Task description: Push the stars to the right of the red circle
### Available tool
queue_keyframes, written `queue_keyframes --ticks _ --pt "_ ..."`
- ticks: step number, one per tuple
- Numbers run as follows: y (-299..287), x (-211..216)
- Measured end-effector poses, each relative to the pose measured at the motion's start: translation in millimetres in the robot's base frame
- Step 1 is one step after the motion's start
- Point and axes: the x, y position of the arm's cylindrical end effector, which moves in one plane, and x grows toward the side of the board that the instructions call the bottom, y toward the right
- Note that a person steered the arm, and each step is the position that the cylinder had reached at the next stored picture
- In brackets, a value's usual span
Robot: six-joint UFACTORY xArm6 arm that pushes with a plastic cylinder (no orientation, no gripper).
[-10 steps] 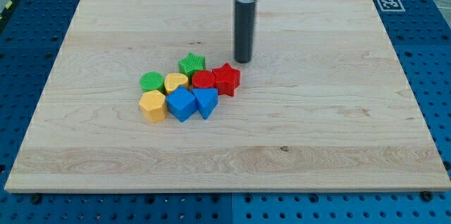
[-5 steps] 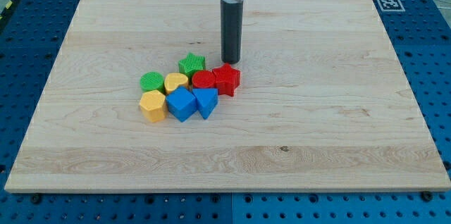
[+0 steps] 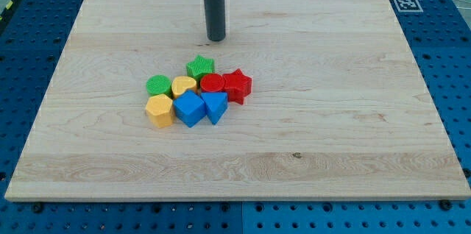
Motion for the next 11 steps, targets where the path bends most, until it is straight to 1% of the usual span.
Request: queue_keyframes --ticks 1,2,3,4,5,7,8,9,10,11 --pt "-32 -3" --pt "-56 20" --pt "-58 49" --pt "-37 65" --pt "1 73" --pt "58 73" --pt "63 73" --pt "44 57" --pt "-6 45" --pt "-46 49"
